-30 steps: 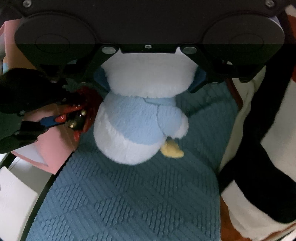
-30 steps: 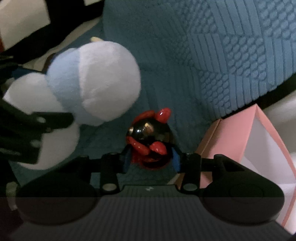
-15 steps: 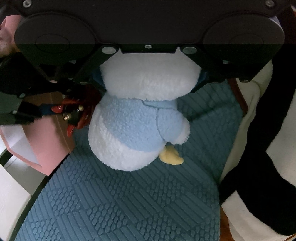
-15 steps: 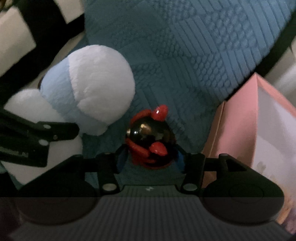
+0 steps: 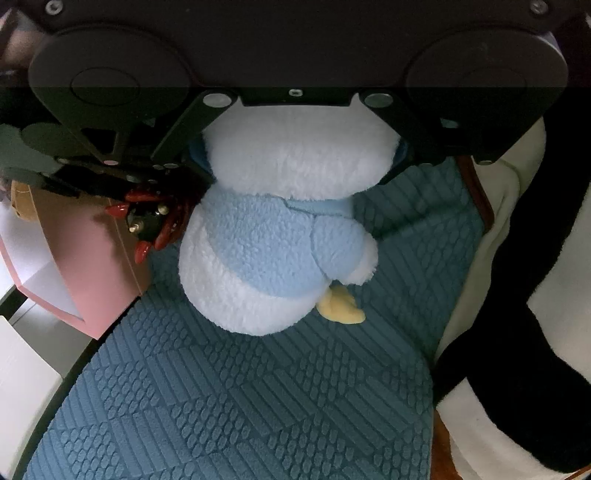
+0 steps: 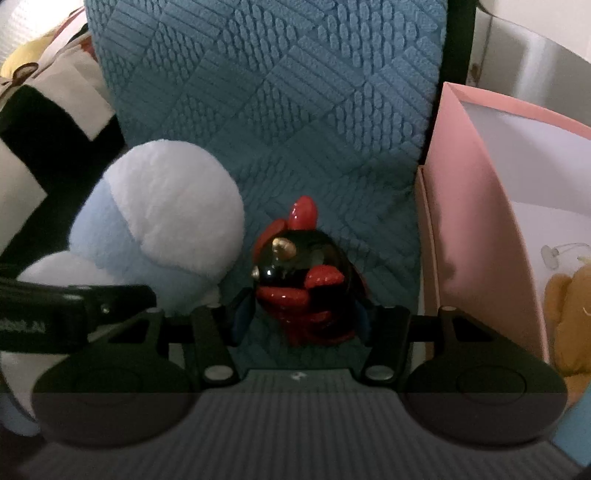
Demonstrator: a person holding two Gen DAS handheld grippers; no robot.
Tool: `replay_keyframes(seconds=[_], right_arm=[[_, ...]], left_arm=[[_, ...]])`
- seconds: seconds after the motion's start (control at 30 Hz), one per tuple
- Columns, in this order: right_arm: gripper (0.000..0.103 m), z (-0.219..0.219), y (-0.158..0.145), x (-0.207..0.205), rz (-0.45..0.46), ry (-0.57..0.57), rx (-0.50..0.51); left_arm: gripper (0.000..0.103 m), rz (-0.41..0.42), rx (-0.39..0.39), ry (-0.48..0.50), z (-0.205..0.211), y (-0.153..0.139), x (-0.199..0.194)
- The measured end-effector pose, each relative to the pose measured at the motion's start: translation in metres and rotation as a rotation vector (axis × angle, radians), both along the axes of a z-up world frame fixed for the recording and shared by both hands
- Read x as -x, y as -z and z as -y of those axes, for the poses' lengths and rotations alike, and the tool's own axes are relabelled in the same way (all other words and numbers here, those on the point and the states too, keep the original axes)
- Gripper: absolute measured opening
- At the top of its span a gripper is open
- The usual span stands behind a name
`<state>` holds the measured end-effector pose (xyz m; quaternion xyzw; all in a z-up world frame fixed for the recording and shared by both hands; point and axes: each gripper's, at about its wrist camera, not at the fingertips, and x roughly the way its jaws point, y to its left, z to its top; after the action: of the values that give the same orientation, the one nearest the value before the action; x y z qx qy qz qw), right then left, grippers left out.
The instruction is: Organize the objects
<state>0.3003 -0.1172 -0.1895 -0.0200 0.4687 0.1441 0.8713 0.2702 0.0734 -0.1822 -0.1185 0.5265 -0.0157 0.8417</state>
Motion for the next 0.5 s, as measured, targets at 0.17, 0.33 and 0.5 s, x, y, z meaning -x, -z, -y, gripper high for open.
replay_keyframes(seconds=[0.17, 0.33, 0.5], right_arm=[[0.057, -0.007, 0.005, 0.004, 0.039, 0.012, 0.029], [0.055, -0.007, -0.004, 0.008, 0.064, -0.008, 0.045], [0.055, -0.003, -0.015, 0.018, 0.078, -0.034, 0.046]], left_arm=[[0.085, 0.001, 0.015, -0.009, -0.003, 0.0, -0.001], [0.084, 0.011, 0.046, -0.034, -0.011, -0.003, 0.0], [0.084, 0.018, 0.05, -0.036, -0.011, -0.005, 0.003]])
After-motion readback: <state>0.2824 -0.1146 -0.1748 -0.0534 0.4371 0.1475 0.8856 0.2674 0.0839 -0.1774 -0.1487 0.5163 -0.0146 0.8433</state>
